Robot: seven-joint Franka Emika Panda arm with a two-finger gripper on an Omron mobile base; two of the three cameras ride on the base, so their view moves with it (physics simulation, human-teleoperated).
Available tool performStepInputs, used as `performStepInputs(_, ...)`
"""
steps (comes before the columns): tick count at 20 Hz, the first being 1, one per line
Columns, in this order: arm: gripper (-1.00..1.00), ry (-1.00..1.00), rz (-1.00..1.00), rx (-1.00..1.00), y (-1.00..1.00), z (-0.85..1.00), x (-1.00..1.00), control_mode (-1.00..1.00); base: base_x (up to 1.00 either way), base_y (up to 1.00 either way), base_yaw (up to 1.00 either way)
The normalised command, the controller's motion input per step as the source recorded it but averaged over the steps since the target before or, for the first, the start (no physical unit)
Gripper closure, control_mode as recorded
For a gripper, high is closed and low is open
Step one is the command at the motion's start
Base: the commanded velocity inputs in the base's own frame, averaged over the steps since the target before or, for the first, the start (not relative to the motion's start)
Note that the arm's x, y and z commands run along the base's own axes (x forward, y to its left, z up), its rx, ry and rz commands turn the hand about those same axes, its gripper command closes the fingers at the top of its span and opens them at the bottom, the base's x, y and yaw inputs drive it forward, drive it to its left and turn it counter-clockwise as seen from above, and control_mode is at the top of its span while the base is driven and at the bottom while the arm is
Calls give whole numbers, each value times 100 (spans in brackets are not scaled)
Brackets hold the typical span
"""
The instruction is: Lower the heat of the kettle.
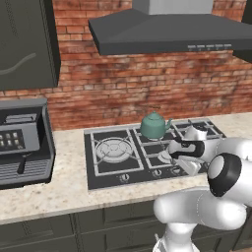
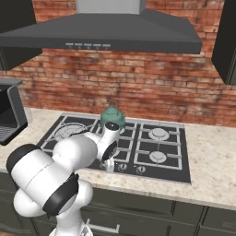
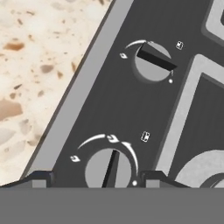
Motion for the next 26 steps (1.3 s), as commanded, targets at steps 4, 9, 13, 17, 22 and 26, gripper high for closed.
performStepInputs(4, -100, 0, 0, 0, 0, -25, -2, -100, 0, 0, 0)
performStepInputs(9, -100, 0, 0, 0, 0, -28, -2, -100, 0, 0, 0)
performStepInputs(13, -100, 0, 0, 0, 0, -30, -10, -100, 0, 0, 0)
performStepInputs(17, -100, 2, 0, 0, 0, -26, 0, -100, 0, 0, 0)
performStepInputs(22, -100, 6, 0, 0, 0, -30, 0, -100, 0, 0, 0)
performStepInputs(26, -100, 7, 0, 0, 0, -55, -13, -100, 0, 0, 0)
